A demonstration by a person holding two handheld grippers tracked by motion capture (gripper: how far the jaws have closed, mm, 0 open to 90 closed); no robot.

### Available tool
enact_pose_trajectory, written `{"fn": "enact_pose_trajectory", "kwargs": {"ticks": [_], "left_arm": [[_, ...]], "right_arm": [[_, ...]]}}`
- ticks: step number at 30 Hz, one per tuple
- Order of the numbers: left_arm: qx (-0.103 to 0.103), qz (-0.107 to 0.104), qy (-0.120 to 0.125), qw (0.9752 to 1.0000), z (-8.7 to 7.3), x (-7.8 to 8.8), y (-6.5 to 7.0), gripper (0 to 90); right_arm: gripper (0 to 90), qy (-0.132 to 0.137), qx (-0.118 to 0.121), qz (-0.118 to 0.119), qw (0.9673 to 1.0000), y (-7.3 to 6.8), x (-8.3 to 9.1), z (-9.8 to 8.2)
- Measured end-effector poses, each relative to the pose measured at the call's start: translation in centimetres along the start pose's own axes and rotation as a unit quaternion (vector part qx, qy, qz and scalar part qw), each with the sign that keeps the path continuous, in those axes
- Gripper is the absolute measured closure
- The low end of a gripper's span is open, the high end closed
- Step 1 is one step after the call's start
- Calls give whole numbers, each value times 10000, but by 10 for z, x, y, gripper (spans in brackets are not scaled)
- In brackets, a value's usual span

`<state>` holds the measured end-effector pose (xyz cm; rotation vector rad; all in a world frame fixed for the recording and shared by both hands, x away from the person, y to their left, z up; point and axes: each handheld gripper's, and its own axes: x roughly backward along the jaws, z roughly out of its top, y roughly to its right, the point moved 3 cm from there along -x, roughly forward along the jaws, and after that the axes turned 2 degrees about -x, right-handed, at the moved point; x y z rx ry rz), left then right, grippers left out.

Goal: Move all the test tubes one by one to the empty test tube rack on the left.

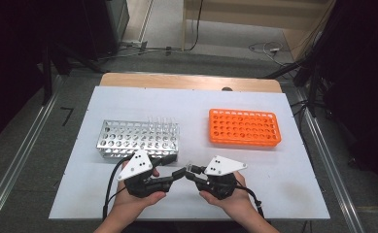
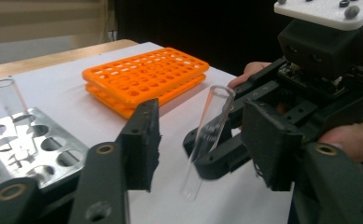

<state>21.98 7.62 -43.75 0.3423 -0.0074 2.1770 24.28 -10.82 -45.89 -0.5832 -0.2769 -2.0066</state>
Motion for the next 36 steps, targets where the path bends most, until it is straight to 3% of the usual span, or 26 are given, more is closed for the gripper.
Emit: {"fn": "enact_pose_trajectory", "kwargs": {"ticks": [10,23,26,32,36], "left_arm": [[-129,-168,-104,9997,-2,-5,5,694],[-149,-18,-99,9998,-2,-4,3,758],[-154,8,-69,9999,-2,-3,2,758],[-88,133,66,9999,1,6,-5,758],[-10,213,111,9997,3,10,-11,758]], "right_arm": [[739,-8,92,181,9998,-13,-5,5],[723,-40,55,294,9995,-14,-5,5],[664,-58,86,353,9993,-13,-5,5],[452,-86,258,328,9991,-6,-1,4],[339,20,159,288,9995,5,8,4]]}}
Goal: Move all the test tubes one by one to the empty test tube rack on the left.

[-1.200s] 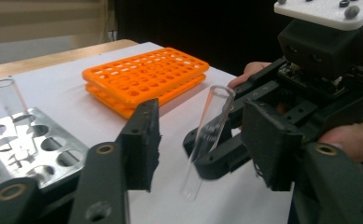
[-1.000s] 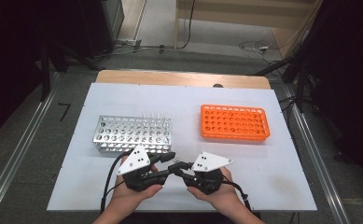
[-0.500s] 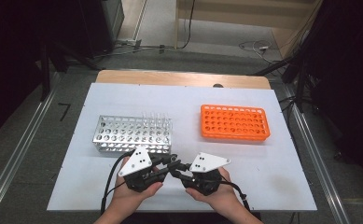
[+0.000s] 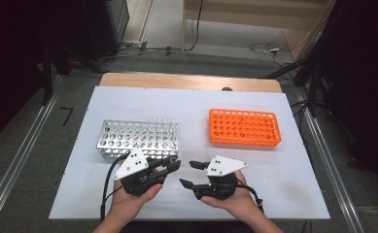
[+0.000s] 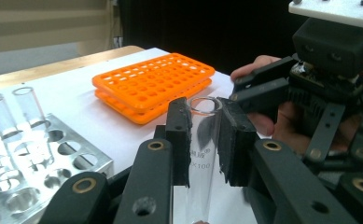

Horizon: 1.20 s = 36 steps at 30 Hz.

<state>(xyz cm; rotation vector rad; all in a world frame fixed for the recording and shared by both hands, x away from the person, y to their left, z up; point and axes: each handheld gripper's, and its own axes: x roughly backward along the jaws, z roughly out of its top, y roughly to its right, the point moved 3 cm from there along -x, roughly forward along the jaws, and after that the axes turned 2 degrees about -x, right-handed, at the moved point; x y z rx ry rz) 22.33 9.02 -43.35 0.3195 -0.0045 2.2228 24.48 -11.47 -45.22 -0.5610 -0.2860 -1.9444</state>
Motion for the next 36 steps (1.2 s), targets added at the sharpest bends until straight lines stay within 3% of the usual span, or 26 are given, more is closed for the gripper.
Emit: {"fn": "enact_pose_trajectory", "kwargs": {"ticks": [4,11,19,28,36], "left_arm": [[32,34,11,10000,0,2,-4,759],[44,113,-11,9999,0,4,-14,758],[85,372,44,9993,5,12,-33,759],[65,636,70,9979,13,18,-55,759],[23,877,99,9961,22,17,-73,759]], "right_arm": [[266,92,-202,-115,9997,15,9,-3],[131,240,-306,-318,9987,37,29,-13],[2,272,-565,-469,9969,61,54,-27],[0,365,-706,-699,9944,75,80,-39],[0,293,-866,-847,9922,84,99,-55]]}}
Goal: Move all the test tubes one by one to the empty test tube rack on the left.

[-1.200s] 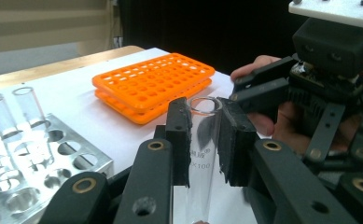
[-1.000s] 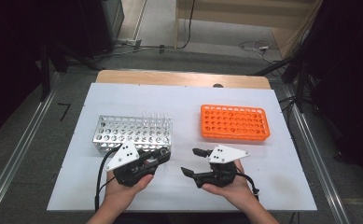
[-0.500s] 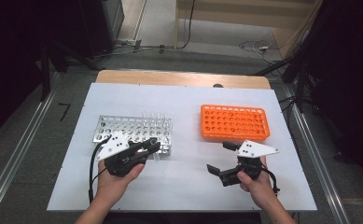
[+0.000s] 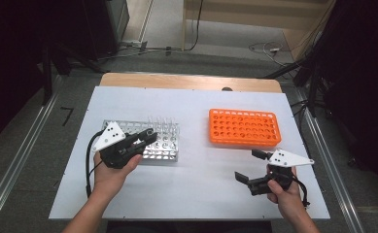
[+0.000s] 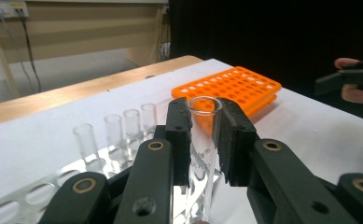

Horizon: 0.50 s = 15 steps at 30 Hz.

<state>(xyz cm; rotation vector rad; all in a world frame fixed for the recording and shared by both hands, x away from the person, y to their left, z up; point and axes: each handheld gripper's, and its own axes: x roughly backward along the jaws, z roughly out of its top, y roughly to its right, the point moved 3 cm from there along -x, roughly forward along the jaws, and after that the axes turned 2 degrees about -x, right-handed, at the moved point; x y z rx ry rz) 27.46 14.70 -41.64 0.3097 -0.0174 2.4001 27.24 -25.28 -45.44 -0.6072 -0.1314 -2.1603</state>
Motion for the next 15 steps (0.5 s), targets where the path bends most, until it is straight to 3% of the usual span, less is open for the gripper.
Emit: {"fn": "enact_pose_trajectory", "kwargs": {"ticks": [15], "left_arm": [[76,469,74,9988,16,-8,-40,759]], "right_arm": [[0,121,-253,-378,9989,32,28,-14]]}}
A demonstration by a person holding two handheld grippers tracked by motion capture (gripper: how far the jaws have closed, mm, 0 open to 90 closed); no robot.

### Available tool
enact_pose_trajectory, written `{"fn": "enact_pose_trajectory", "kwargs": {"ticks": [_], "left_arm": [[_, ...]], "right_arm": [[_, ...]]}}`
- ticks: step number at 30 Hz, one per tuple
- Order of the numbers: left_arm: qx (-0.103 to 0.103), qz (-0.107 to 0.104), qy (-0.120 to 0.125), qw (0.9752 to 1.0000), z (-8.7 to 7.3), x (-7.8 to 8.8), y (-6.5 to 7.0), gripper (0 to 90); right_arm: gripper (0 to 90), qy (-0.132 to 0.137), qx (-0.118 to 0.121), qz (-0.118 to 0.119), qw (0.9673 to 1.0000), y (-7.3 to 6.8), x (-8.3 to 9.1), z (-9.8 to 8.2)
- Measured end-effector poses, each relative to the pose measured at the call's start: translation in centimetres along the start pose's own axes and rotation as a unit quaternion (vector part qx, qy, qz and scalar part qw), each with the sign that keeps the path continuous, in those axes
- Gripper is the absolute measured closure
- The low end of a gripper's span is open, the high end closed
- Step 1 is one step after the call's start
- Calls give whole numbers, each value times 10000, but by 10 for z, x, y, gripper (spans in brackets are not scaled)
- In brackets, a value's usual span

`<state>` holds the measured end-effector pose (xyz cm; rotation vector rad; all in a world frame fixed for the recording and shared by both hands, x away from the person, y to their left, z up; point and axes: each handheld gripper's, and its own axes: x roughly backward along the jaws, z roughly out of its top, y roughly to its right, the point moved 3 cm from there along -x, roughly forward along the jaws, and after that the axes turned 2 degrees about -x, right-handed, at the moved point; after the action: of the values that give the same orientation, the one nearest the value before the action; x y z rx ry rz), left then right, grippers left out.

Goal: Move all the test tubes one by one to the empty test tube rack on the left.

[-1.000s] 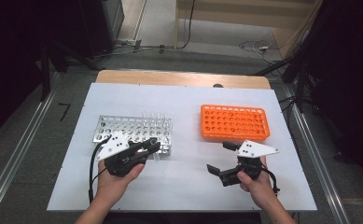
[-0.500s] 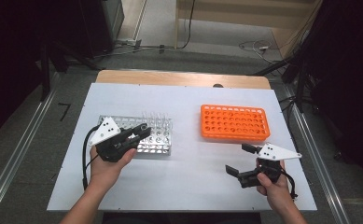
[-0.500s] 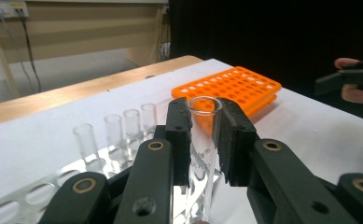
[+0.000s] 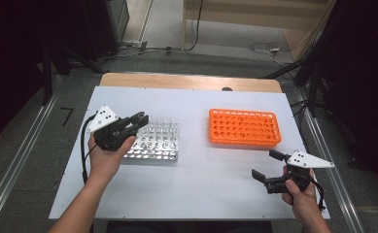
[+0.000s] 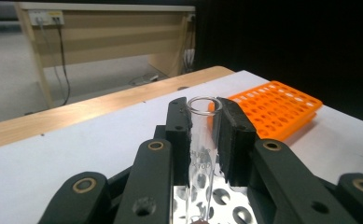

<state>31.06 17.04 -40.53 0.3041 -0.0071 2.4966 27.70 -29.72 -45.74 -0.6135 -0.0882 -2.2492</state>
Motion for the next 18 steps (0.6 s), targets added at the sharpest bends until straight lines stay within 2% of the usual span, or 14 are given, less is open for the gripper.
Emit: {"fn": "enact_pose_trajectory", "kwargs": {"ticks": [4,6,12,18], "left_arm": [[4,116,16,9999,3,-7,-9,759],[15,238,47,9997,3,-11,-14,759],[68,500,73,9987,1,-23,-25,759],[62,592,-30,9982,-5,-33,-31,759]], "right_arm": [[0,15,-88,-66,9999,7,2,-2],[0,26,-123,-90,9999,10,2,-3],[0,42,-132,-79,9999,10,2,-3],[0,28,-135,-85,9999,11,2,-4]]}}
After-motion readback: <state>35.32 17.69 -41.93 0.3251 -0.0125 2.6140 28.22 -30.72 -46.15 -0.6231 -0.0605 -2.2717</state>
